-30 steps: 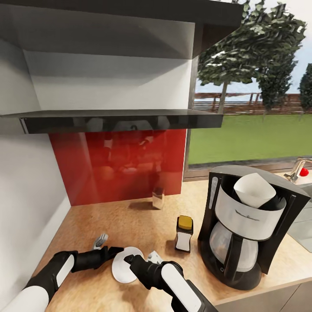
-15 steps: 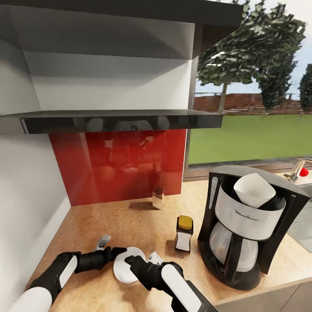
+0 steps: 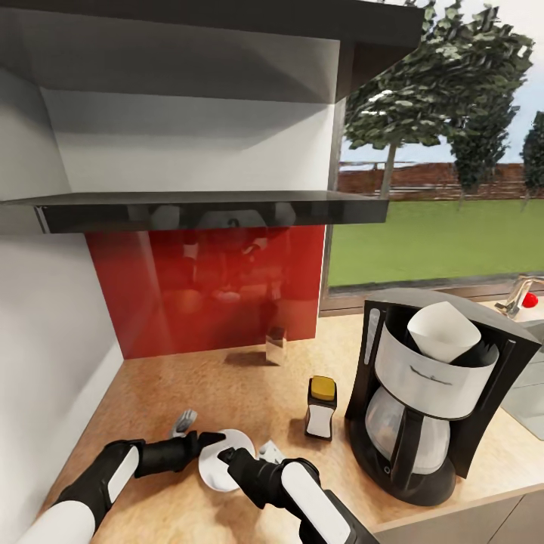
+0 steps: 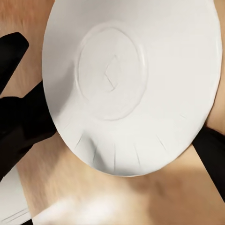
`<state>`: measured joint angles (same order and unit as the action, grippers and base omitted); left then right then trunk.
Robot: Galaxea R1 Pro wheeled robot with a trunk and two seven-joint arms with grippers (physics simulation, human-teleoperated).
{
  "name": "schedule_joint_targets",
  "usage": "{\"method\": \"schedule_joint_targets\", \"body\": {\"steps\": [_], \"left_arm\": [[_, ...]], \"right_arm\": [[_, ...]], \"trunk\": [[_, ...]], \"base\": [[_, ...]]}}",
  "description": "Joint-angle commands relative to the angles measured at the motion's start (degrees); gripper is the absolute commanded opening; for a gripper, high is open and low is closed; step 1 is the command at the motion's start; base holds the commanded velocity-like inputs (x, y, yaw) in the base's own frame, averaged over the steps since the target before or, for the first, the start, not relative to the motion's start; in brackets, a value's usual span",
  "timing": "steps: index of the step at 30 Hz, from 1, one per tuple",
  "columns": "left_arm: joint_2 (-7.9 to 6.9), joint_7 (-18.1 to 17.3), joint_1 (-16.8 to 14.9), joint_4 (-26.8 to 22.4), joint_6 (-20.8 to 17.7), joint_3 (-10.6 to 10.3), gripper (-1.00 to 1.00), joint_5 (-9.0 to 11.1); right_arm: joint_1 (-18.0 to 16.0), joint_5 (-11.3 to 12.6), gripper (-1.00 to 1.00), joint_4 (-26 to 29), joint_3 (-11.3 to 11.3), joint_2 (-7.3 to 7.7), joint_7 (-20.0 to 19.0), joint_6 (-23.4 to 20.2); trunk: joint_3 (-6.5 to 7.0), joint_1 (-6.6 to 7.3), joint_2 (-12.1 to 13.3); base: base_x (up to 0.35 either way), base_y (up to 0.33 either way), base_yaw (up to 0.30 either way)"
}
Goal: Set up a coffee station on the kitchen countertop: keep the coffee maker on the countertop, move the bottle of coffee from the kitchen shelf to the counter next to the coffee maker, place a paper coffee filter on top of the coffee maker, put the saucer next to the coffee maker with the coffee cup on the saucer, and place the electric kettle next to the coffee maker.
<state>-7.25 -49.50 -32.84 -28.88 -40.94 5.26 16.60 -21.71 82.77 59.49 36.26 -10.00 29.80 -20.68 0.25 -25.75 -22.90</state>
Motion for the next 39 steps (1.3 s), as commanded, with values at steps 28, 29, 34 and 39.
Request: {"method": "schedule_joint_targets", "body": {"steps": [28,29,34,39], "left_arm": [[-0.99,-6.3,1.2,-0.7,-0.5,-7.0,-1.00,-0.3],[-1.00,-6.3,1.2,-0.7,-0.5,-7.0,-1.00,-0.3],[-1.08,-6.3,1.1,-0.7,-0.7,-6.6,-1.00,-0.4],[-1.62,-6.3,0.7,-0.8,-2.5,-6.3,-1.00,-0.3]], "right_arm": [[0.0,0.5,1.00,0.0,0.0,0.00,0.5,-0.1],[0.0,0.5,1.00,0.1,0.0,0.00,0.5,-0.1],[0.0,0.5,1.00,0.1,0.0,0.00,0.5,-0.1],[0.0,0.4,1.00,0.5,0.0,0.00,0.5,-0.1]], "trunk": [[-0.04,-0.03,0.0],[-0.04,-0.03,0.0],[-0.04,-0.03,0.0],[-0.04,-0.03,0.0]], "base": [[0.000,0.000,0.000],[0.000,0.000,0.000],[0.000,0.000,0.000],[0.000,0.000,0.000]]}}
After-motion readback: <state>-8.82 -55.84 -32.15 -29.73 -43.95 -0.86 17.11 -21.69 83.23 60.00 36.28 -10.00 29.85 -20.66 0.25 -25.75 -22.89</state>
